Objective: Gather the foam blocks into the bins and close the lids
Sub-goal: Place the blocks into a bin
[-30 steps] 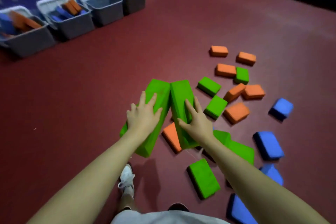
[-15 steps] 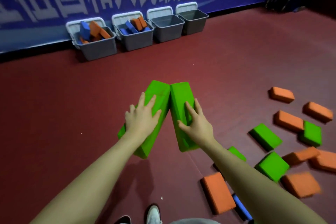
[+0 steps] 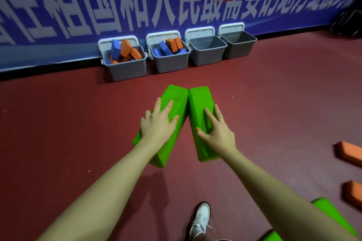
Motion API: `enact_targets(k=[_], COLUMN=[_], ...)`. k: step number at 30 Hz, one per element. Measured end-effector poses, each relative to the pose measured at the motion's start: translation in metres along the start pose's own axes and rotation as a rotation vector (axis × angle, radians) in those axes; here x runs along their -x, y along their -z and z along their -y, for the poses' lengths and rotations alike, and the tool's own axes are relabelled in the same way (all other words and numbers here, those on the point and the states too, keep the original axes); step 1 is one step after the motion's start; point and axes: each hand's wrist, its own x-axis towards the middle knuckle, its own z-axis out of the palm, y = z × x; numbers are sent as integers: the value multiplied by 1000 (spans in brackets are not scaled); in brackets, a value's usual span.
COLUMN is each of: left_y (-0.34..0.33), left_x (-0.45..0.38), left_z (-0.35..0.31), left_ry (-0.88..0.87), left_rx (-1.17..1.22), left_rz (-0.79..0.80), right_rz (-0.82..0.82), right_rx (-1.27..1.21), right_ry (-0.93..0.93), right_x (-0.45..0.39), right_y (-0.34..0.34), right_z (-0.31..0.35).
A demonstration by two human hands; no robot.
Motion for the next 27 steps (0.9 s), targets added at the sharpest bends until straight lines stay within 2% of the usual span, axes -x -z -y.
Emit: enact_targets(k=[12, 18, 27], left_y=[-5, -11, -23], left_x=[-237, -360, -575], left_z=[-114, -132, -122], left_ry=[72, 69, 75], left_rx=[30, 18, 23], left_rz=[-15, -56, -93], right_rz=[-1, -33, -37], right_rx=[-11, -30, 17], right_ry=[62, 93, 137], right_x=[-257, -380, -595], right_y=[62, 67, 52], right_z=[-68, -74, -65])
